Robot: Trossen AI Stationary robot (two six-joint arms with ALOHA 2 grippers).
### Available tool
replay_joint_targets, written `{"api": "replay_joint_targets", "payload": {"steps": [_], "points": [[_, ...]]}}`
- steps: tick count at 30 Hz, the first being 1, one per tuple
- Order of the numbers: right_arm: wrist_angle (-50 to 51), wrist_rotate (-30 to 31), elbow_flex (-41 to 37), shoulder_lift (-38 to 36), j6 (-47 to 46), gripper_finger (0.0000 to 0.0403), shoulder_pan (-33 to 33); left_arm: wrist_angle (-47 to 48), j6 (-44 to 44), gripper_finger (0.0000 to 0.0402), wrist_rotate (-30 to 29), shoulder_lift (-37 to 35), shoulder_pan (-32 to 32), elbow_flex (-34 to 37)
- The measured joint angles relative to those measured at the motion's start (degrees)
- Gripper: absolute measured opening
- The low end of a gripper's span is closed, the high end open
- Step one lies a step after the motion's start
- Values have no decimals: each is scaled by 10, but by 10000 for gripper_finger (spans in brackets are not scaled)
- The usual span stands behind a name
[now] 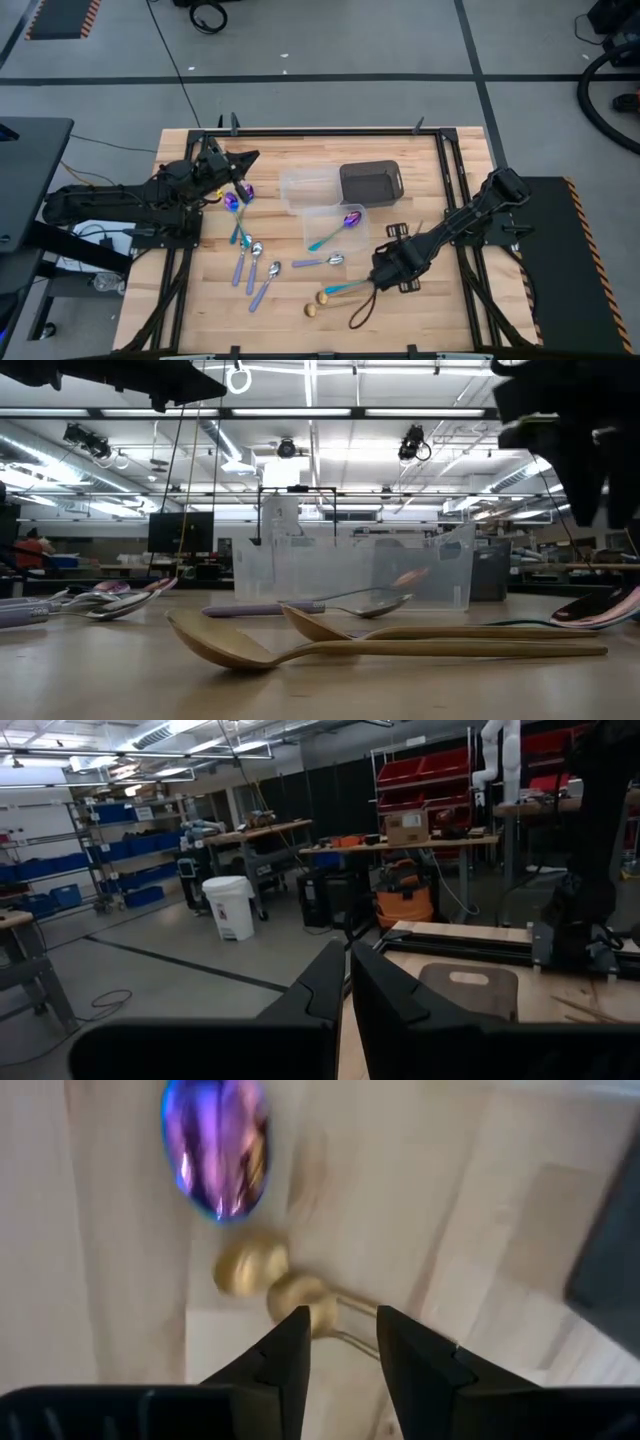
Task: Sort silverware by color (type)
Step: Put the gold spoon into the black bin
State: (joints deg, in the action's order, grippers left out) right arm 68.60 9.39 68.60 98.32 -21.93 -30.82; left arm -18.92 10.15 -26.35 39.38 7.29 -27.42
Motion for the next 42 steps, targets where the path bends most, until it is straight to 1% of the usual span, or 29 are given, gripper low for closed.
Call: {"api": "replay_joint_targets", "payload": {"steps": [4,12,18,24,30,36,42], "points": [[0,0,-33,0,62,126,-3,0,0,30,0,0,0,0],[2,-3,-87,0,137,127,2,1,0,30,0,0,0,0],[-10,-4,-113,0,185,128,8,2,0,30,0,0,0,0],[-59,-19,-147,0,251,127,21,3,0,30,0,0,0,0],[-90,-18,-169,0,287,120,38,3,1,30,0,0,0,0],[-123,-29,-190,-1,321,104,49,3,2,30,0,0,0,0],[-133,-35,-199,-3,331,63,51,3,0,30,0,0,0,0]]}}
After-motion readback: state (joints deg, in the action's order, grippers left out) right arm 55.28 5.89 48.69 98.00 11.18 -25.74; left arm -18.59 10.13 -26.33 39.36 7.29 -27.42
